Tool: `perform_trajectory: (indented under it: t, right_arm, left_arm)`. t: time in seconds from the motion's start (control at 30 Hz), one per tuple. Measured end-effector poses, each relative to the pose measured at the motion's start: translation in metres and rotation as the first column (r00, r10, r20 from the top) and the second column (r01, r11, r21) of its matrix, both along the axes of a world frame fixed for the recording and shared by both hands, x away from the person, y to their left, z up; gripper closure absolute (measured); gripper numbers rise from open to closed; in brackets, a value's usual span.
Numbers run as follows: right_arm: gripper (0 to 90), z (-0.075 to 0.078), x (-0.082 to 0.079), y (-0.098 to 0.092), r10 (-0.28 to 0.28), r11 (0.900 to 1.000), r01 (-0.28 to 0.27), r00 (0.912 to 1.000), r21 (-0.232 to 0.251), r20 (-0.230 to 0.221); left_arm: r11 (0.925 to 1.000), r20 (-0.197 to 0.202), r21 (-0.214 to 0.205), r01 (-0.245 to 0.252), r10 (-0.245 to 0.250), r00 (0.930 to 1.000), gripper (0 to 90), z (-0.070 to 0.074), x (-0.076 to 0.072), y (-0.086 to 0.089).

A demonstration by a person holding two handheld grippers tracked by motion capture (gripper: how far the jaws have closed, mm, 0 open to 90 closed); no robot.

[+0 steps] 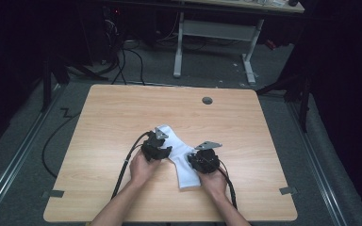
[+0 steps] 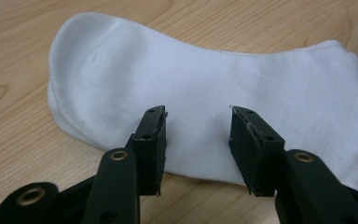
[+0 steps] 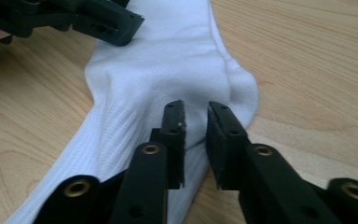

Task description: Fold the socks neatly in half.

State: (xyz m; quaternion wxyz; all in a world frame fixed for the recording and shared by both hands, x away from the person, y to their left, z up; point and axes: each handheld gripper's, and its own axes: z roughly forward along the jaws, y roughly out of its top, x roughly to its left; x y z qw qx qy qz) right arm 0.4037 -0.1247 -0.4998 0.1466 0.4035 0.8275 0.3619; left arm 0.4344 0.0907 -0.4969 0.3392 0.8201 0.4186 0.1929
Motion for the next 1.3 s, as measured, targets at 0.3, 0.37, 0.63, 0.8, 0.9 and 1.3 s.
perform_trajectory:
  t: [0.3,0.37,0.63,0.8,0.9,1.3]
  right_arm:
    - [88.6,0.008,-0.003,-0.005,0.003,1.0000,-0.003,0.9989,-0.009,0.047]
    - [88.7,0.013,-0.002,-0.007,0.000,0.9999,0.001,0.9986,-0.014,0.053]
    - [86.0,0.018,0.007,-0.004,-0.014,0.9972,0.019,0.9973,-0.073,0.071]
    - [74.0,0.008,0.008,-0.003,-0.034,0.9954,0.038,0.9982,-0.087,0.049]
    - [71.5,0.019,0.000,0.001,-0.009,0.9976,0.017,0.9932,-0.067,0.116]
    - [61.9,0.002,-0.001,0.006,0.076,0.9965,-0.075,0.9971,-0.037,0.010]
  left_arm:
    - [1.0000,0.012,-0.006,0.005,-0.005,0.9999,56.4,-0.001,-0.001,0.001]
    - [1.0000,0.011,-0.006,0.006,-0.006,0.9999,56.8,-0.001,-0.001,0.001]
    - [1.0000,0.009,-0.006,0.004,-0.004,0.9999,57.5,-0.001,-0.001,0.000]
    - [1.0000,0.010,-0.006,0.005,-0.005,0.9999,57.5,-0.001,-0.001,0.000]
    - [1.0000,0.009,-0.002,0.006,-0.006,0.9999,57.4,-0.001,-0.001,0.000]
    - [0.9982,-0.001,-0.007,-0.059,0.059,0.9982,54.5,0.000,0.007,0.003]
